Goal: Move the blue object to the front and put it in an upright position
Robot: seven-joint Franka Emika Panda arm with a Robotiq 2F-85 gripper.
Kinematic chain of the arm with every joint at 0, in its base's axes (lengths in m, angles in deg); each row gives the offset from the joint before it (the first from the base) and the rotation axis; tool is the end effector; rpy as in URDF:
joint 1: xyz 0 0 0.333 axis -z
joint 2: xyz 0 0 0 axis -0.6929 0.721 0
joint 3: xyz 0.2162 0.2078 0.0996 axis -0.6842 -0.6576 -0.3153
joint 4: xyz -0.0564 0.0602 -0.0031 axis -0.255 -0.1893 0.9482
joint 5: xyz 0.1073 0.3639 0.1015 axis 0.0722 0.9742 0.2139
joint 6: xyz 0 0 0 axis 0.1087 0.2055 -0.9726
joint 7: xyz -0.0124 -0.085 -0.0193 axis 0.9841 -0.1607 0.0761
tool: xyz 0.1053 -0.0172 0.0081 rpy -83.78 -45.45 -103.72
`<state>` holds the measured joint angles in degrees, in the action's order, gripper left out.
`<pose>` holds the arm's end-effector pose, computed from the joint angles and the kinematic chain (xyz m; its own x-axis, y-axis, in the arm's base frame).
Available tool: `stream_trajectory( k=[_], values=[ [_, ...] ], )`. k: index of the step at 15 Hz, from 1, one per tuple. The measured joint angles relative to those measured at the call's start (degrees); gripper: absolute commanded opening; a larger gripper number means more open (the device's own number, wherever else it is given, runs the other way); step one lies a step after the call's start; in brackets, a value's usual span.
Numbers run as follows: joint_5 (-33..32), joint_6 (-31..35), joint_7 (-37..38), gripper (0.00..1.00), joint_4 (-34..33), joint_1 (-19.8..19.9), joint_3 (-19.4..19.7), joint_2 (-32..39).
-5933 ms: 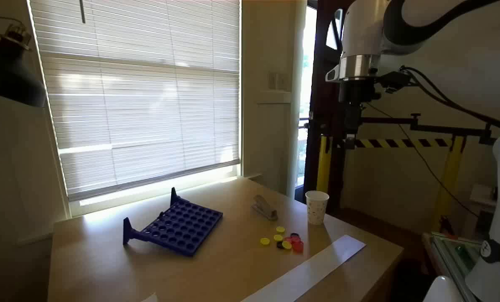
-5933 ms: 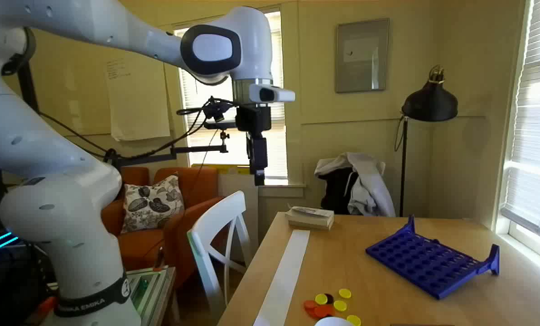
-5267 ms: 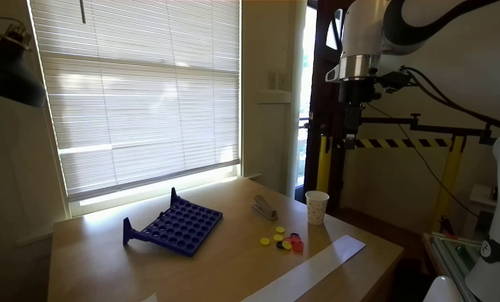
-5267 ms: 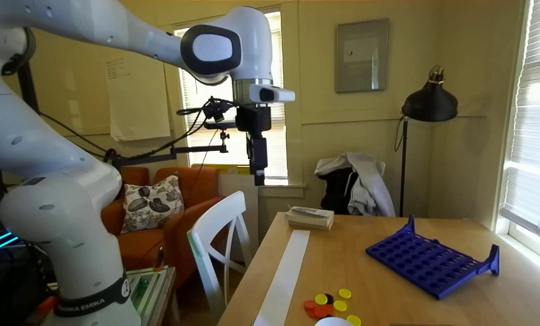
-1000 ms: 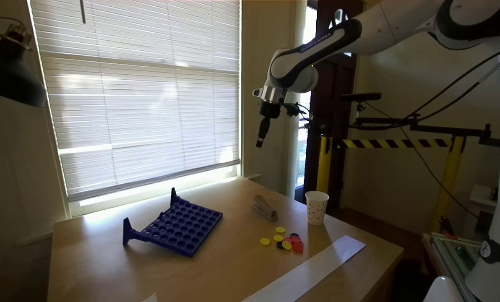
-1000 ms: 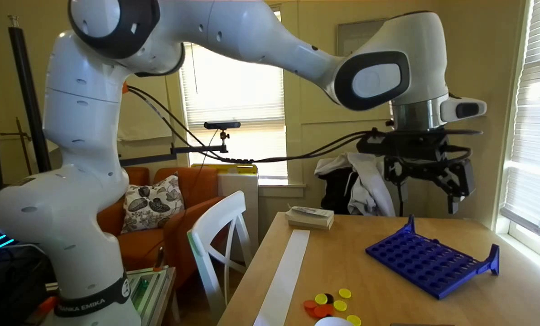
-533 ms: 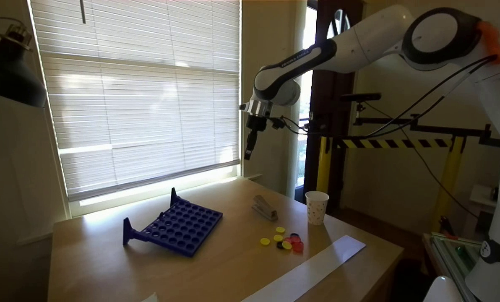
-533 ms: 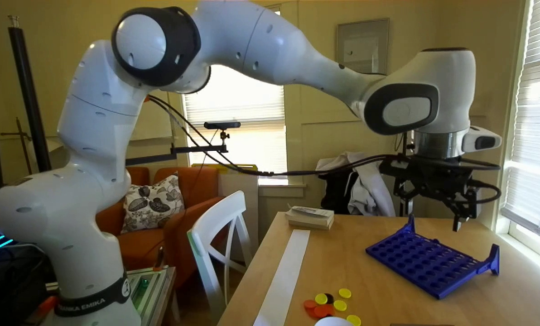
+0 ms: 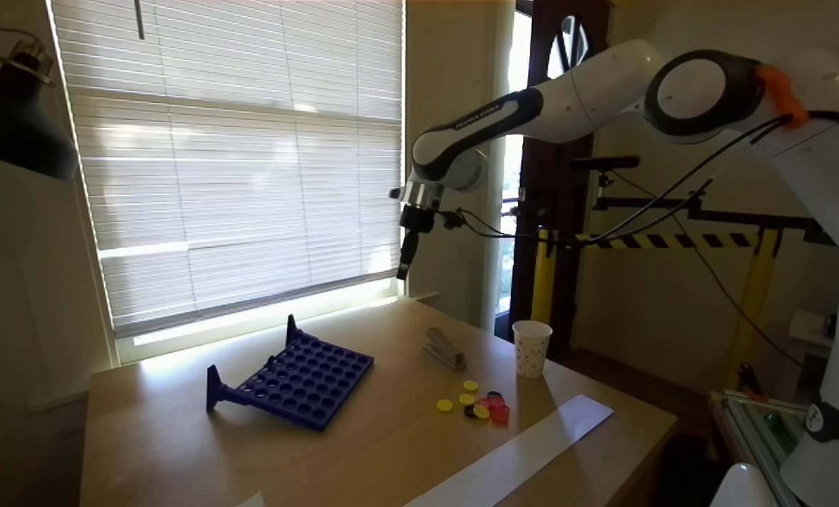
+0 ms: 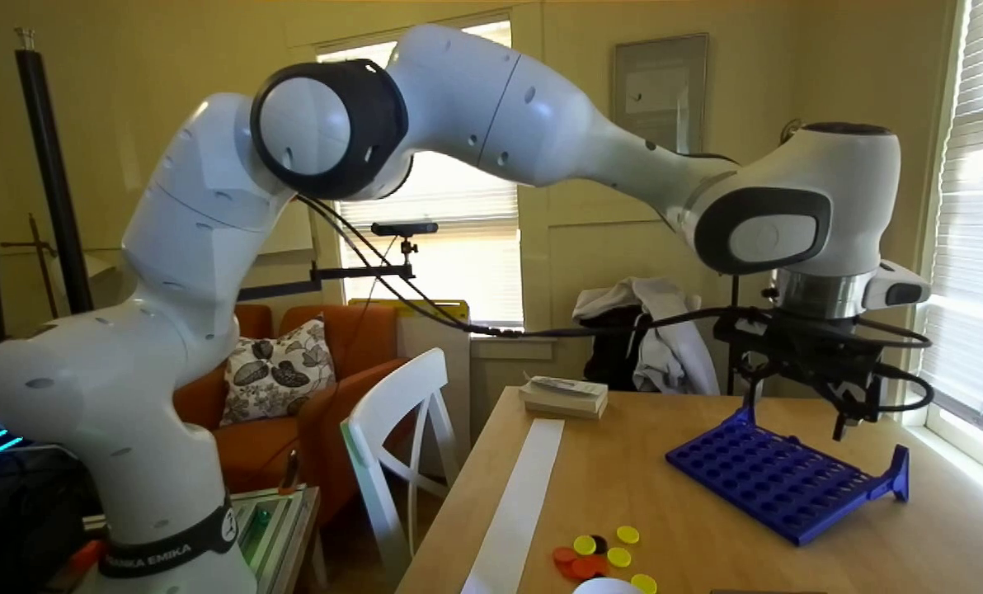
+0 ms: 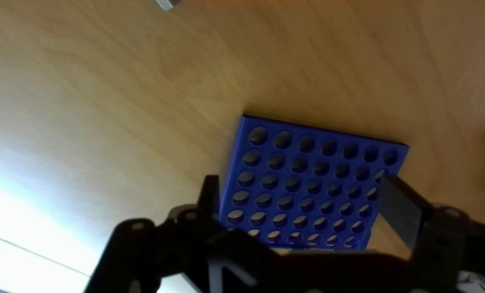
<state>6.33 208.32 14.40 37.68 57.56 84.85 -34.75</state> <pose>0.7265 -0.1359 0.3533 0.8814 0.3979 0.2544 0.4365 -0.8920 -0.1172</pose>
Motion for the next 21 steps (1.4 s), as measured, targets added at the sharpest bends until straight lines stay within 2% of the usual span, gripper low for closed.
stream_trajectory(
  k=[4, 11, 21],
  values=[
    [0.00, 0.36, -0.23, 1.00, -0.15, 0.06, -0.14, 0.15],
    [0.00, 7.07, -1.68, 1.00, -2.63, 0.32, -2.25, 5.37],
    [0.00, 8.29, -1.37, 1.00, -14.59, 0.58, -4.44, 17.87]
  ],
)
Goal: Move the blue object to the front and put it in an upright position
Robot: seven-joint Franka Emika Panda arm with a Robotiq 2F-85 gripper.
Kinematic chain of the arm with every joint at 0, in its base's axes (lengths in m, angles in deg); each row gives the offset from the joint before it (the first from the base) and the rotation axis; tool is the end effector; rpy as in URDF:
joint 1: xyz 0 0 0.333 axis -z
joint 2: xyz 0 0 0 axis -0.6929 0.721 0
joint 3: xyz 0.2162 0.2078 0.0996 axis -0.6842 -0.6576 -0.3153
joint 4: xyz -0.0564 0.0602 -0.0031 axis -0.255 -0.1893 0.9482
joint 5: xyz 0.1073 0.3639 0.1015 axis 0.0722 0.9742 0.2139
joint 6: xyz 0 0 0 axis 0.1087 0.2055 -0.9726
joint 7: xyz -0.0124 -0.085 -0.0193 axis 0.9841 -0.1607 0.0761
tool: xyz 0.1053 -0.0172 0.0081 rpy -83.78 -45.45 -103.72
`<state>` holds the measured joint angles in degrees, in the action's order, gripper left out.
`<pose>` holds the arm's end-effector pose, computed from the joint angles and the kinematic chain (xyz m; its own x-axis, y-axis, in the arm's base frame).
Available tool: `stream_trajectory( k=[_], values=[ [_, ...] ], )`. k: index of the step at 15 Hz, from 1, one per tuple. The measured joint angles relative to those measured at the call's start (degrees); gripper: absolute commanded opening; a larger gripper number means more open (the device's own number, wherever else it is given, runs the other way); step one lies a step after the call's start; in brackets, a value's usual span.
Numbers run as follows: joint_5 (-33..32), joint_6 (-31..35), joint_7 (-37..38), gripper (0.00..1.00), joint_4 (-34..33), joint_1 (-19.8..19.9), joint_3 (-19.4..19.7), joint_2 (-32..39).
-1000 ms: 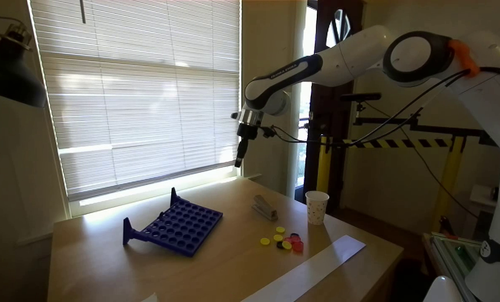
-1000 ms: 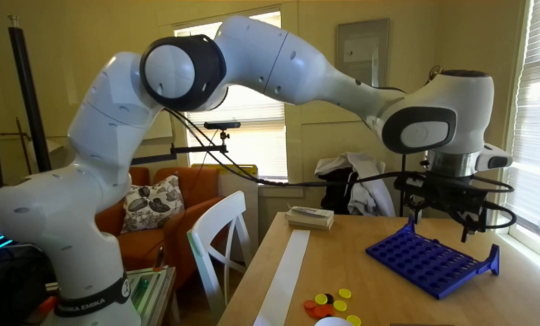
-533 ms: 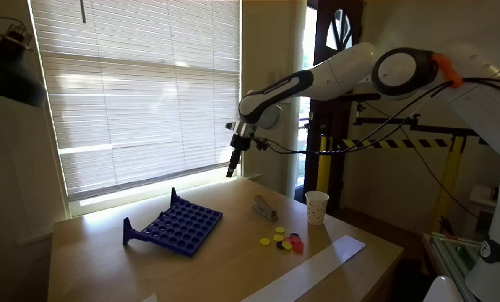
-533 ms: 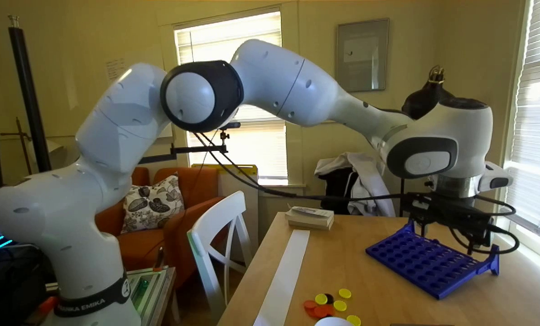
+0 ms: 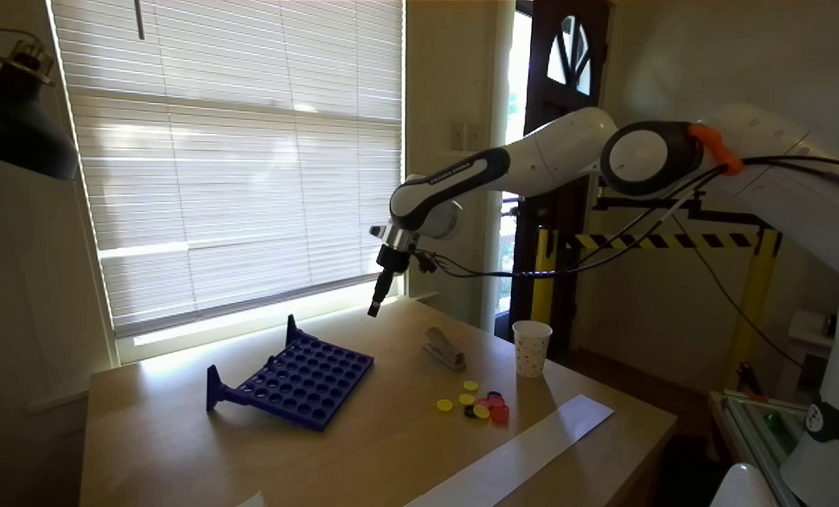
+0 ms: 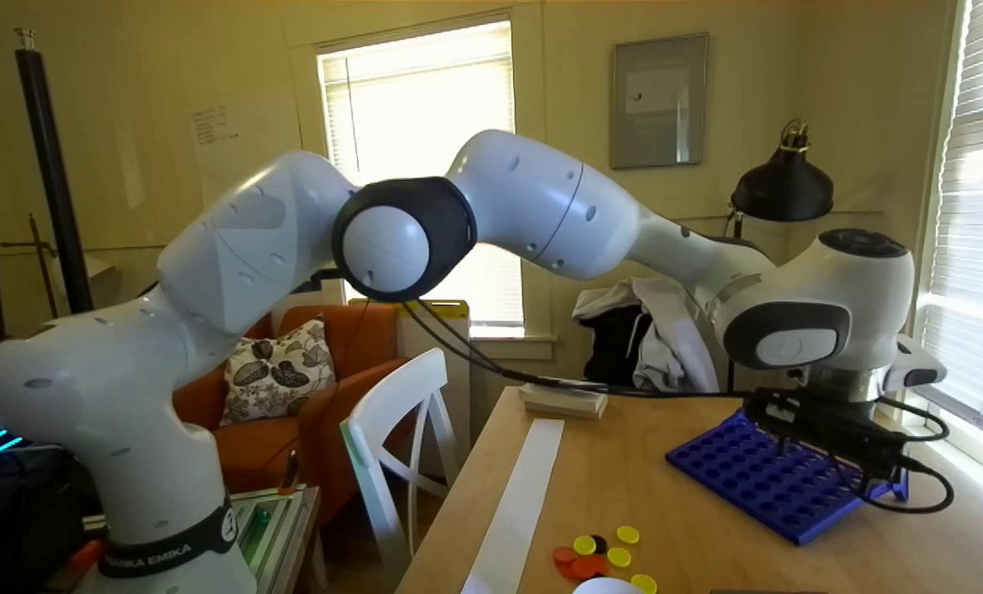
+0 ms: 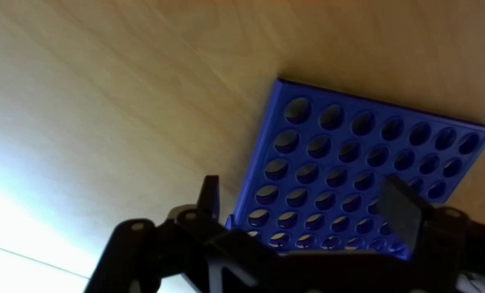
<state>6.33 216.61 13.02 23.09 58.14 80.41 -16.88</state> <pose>0.7817 -0.1241 0.2552 0.8485 0.3940 0.3534 0.4544 -0.8847 -0.1047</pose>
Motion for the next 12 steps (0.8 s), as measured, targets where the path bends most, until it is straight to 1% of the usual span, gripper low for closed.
stream_trajectory(
  k=[5, 12],
  values=[
    [0.00, -2.32, 0.61, 1.00, -7.26, 0.02, -1.42, 6.36],
    [0.00, -4.20, 3.59, 1.00, -16.16, 0.01, -2.53, 13.82]
  ],
)
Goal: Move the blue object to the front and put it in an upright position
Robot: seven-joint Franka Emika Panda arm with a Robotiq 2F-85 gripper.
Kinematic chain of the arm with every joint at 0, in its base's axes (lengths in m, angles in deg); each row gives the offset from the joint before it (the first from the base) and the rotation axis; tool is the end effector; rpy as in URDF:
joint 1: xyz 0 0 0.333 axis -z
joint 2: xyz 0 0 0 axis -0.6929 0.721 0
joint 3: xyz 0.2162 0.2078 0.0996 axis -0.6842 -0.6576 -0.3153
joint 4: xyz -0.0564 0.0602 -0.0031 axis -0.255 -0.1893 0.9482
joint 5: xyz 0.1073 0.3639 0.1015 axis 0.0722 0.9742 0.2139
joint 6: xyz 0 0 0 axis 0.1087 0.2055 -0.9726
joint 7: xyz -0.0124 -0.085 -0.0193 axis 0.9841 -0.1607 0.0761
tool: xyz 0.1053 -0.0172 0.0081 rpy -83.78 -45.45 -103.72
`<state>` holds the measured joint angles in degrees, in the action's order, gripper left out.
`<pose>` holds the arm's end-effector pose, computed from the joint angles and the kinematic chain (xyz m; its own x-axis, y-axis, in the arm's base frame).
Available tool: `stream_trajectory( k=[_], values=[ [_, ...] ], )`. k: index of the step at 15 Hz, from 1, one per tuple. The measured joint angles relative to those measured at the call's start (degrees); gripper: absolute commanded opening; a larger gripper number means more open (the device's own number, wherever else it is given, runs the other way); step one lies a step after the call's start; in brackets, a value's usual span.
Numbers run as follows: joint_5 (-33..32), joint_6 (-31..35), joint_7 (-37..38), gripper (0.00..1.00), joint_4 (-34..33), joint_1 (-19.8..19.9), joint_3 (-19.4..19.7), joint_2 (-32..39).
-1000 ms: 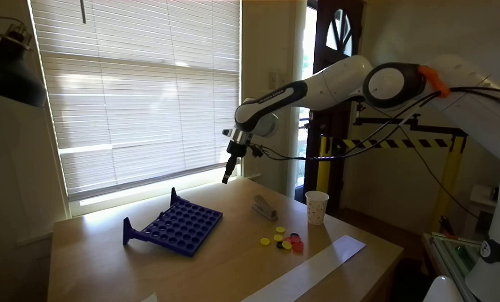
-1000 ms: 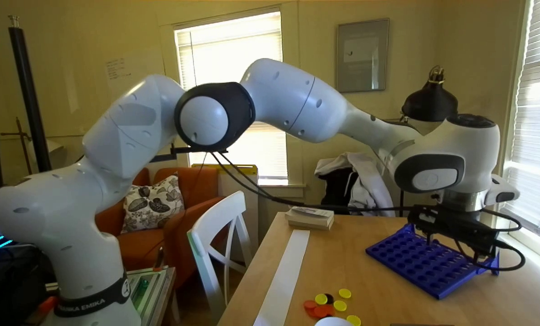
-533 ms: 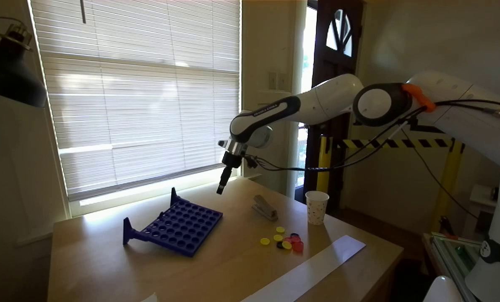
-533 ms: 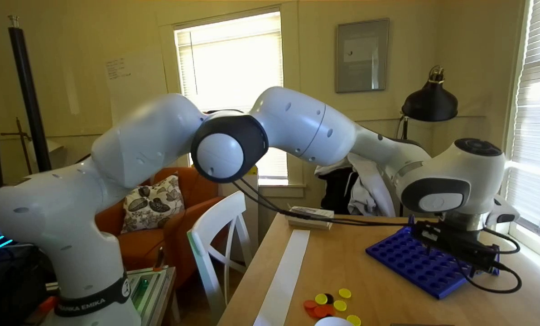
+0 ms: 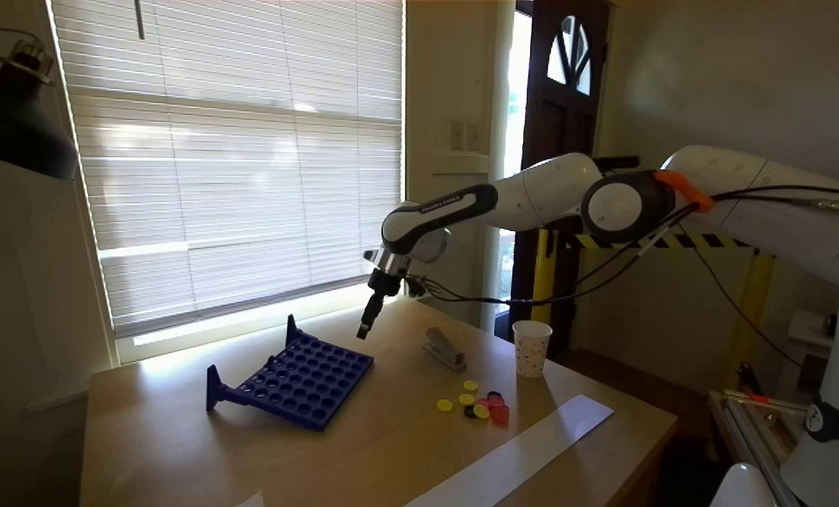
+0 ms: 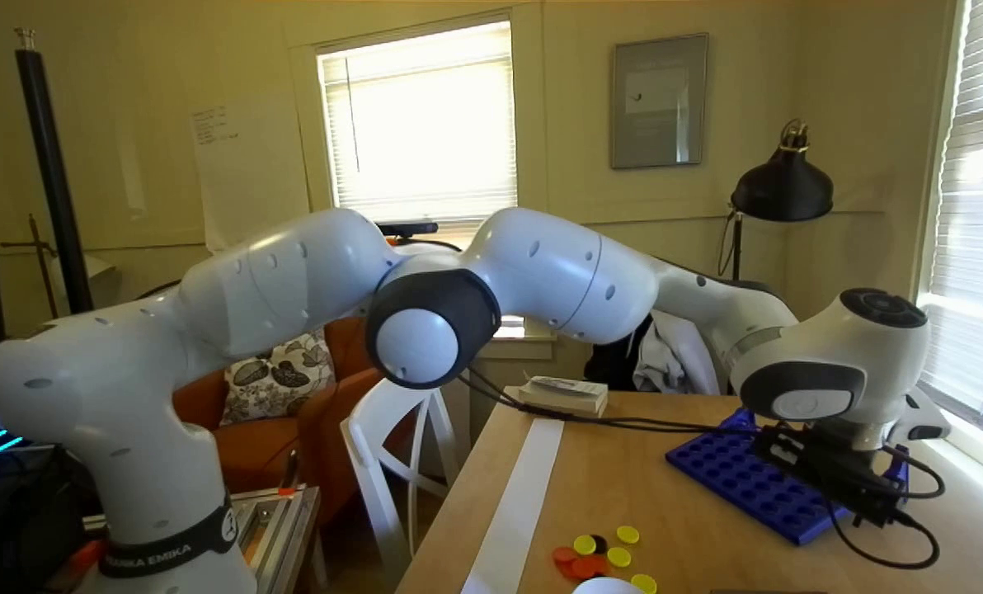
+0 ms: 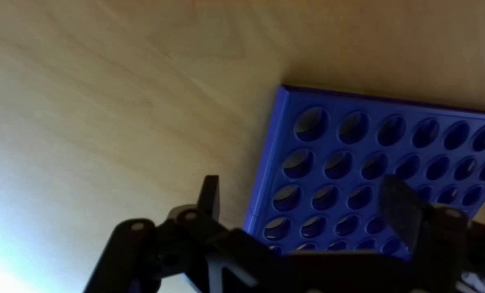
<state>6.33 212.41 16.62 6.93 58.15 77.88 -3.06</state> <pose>0.8036 -0.1197 0.1943 0.8772 0.3223 0.3559 0.4066 -0.8929 -0.1936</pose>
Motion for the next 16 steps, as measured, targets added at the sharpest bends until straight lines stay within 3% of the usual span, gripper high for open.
stream_trajectory(
  k=[16],
  values=[
    [0.00, -3.37, 4.58, 1.00, -11.47, -1.90, -2.45, 9.75]
  ],
)
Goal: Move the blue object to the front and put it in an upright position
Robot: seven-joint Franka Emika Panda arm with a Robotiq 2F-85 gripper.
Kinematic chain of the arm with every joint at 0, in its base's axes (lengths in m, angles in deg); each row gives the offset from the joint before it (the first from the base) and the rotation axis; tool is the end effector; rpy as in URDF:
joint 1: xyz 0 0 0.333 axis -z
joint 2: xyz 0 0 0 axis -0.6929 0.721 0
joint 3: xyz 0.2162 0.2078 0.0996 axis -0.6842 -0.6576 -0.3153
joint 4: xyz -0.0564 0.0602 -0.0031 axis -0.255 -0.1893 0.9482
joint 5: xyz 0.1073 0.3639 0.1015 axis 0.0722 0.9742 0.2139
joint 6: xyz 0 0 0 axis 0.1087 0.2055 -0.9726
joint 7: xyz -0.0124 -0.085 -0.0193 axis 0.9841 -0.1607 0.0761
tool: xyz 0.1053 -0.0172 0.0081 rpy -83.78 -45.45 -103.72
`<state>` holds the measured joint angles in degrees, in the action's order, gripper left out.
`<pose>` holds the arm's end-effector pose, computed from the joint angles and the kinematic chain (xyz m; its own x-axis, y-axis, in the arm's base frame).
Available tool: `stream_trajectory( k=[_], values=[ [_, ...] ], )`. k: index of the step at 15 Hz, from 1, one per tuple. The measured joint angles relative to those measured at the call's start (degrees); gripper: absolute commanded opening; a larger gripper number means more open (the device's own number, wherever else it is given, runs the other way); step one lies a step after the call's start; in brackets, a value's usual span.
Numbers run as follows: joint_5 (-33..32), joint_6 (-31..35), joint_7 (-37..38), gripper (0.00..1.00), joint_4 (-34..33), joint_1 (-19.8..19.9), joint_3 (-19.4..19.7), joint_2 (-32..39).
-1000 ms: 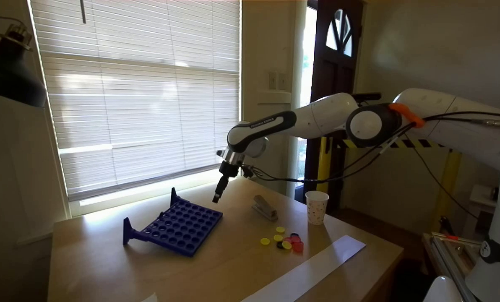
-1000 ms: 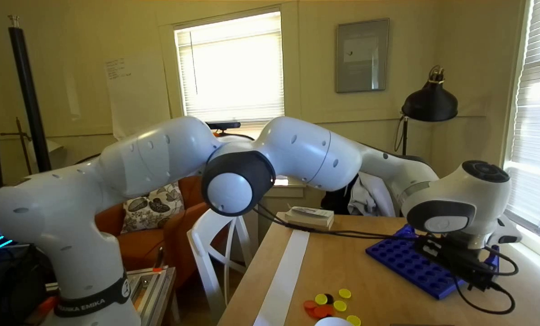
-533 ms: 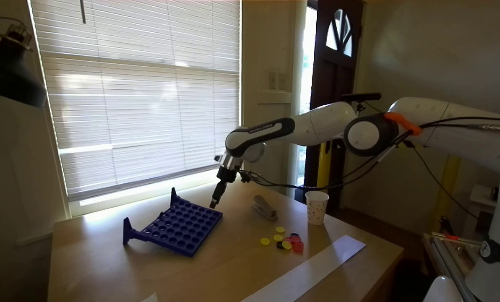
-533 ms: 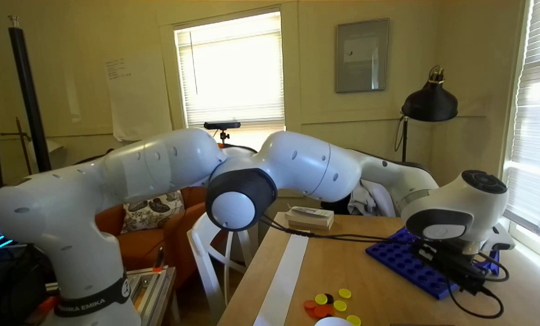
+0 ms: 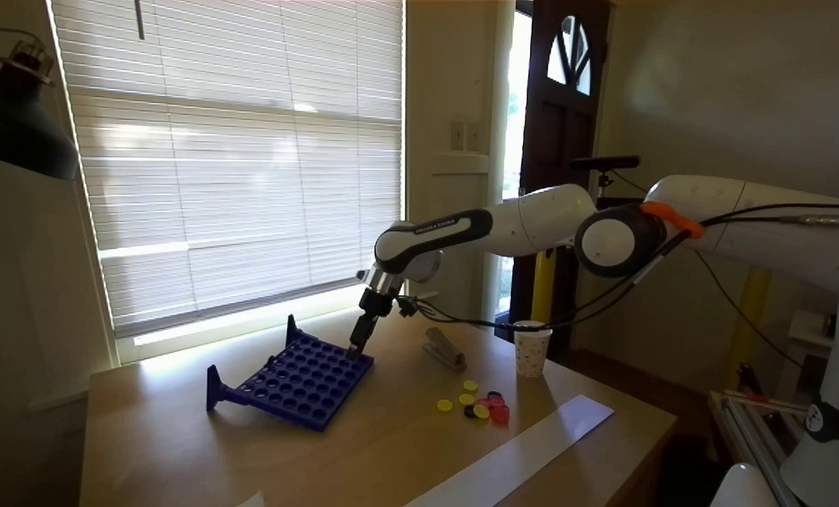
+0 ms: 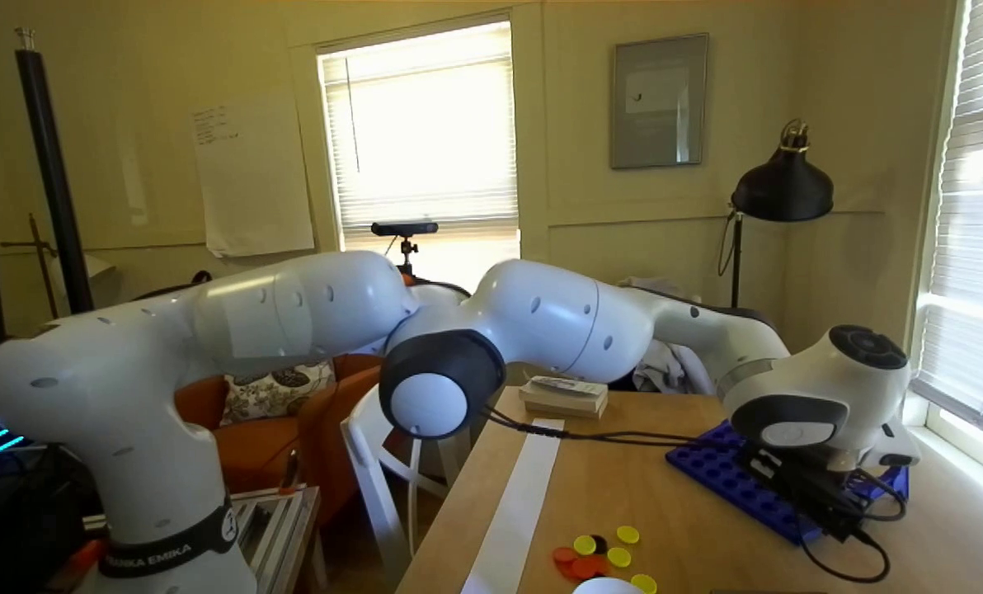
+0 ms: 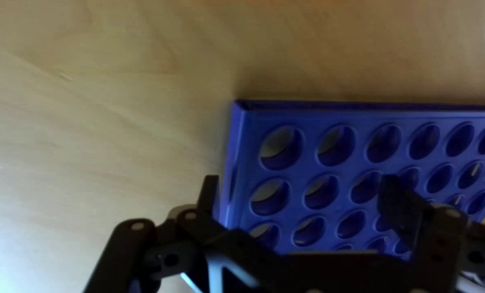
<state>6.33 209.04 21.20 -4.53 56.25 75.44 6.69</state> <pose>0.8105 -0.0904 0.1503 0.9034 0.2590 0.3419 0.3611 -0.8894 -0.2804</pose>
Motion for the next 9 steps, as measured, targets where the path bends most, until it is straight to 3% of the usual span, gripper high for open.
stream_trajectory(
  k=[6, 7, 9],
  values=[
    [0.00, 0.00, 0.00, 1.00, -1.27, -0.87, 0.21, 1.20],
    [0.00, 0.00, 0.04, 0.78, -1.27, -0.88, 0.32, 1.25],
    [0.00, 0.00, 0.34, 0.68, -1.27, -0.90, 0.56, 1.37]
  ],
)
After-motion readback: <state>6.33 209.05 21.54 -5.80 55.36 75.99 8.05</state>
